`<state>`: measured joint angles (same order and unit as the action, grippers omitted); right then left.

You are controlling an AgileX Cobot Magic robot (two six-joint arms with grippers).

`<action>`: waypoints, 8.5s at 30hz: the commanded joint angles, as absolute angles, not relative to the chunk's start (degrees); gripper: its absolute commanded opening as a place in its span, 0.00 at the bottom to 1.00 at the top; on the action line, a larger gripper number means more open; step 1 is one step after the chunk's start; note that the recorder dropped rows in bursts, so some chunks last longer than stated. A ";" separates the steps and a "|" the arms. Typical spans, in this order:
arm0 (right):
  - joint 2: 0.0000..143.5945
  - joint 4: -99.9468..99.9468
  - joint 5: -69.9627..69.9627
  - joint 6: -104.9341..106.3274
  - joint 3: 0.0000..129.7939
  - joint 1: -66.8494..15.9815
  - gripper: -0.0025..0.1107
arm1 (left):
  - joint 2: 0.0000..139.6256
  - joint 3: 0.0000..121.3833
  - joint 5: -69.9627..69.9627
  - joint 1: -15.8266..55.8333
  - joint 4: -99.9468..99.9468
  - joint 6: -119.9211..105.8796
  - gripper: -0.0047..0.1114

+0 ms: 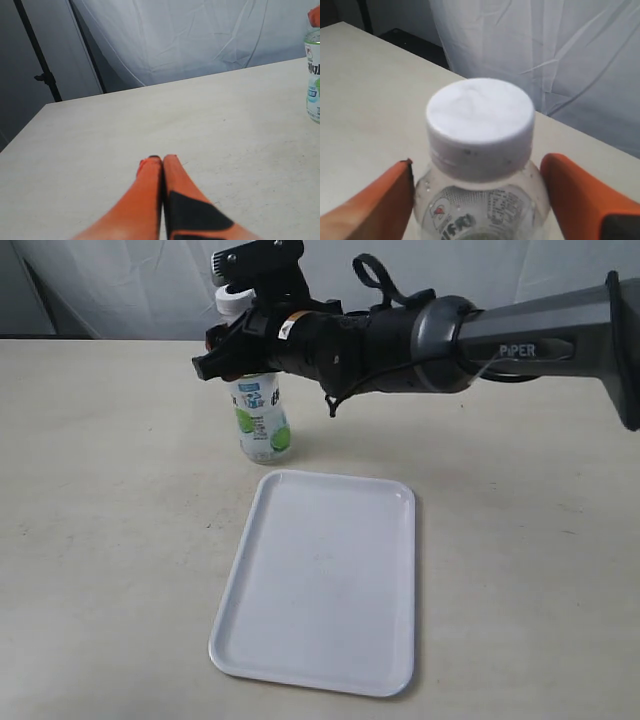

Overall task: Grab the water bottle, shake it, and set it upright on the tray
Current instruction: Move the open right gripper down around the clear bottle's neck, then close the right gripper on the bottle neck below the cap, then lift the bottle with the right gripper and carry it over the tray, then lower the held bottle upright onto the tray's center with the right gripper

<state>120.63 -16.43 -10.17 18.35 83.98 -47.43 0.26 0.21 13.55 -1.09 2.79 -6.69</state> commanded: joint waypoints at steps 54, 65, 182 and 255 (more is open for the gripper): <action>122.40 -20.81 -2.48 17.93 83.78 -48.70 0.04 | 0.00 0.00 13.30 -1.06 2.63 -6.48 0.04; 114.02 -21.16 -3.18 18.05 83.78 -48.70 0.01 | 0.00 0.00 13.30 -1.06 2.63 -6.48 0.04; 72.27 -22.50 -5.14 21.86 44.46 -53.99 0.01 | 0.00 0.00 13.30 -1.06 2.63 -6.45 0.04; 72.22 -28.79 -1.83 28.47 44.33 -50.18 0.01 | 0.00 0.00 13.30 -1.06 2.63 -6.56 0.04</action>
